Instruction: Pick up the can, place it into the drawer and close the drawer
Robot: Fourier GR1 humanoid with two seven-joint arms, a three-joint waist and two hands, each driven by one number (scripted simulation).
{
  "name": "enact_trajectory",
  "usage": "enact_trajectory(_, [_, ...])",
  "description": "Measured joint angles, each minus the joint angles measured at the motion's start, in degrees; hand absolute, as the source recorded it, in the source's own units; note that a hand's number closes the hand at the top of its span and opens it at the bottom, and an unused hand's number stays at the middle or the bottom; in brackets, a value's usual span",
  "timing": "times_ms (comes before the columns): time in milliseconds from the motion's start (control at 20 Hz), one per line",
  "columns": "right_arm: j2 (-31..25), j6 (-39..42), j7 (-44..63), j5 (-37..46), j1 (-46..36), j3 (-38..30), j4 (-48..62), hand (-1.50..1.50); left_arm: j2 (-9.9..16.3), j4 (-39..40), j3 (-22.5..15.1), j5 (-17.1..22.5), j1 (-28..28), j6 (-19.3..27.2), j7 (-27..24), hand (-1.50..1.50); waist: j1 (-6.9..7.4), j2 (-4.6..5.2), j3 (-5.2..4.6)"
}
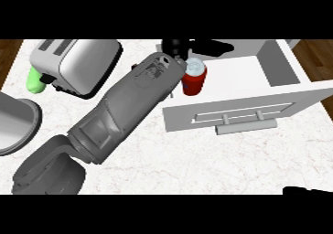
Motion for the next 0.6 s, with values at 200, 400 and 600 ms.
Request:
enact_trajectory(200, [-2.1, 0.3, -1.2, 4.9, -1.8, 1.6, -0.4, -1.5, 0.0, -1.1, 0.6, 2.1, -0.6, 0.4, -0.8, -1.5, 0.61, -0.05, -0.01])
enact_trajectory(400, [-4.0, -0.3, -2.4, 11.5, -3.4, 3.5, 0.2, -1.5, 0.0, -1.5, 1.2, 3.6, -1.7, 0.8, -1.3, -1.5, 1.74, -0.28, -0.03])
enact_trajectory(600, [-5.8, -1.5, -4.1, 19.9, -5.0, 6.2, 2.9, -1.5, 0.0, -1.9, 1.1, 4.2, -2.6, 1.9, -1.9, -1.5, 3.07, -0.54, -0.04])
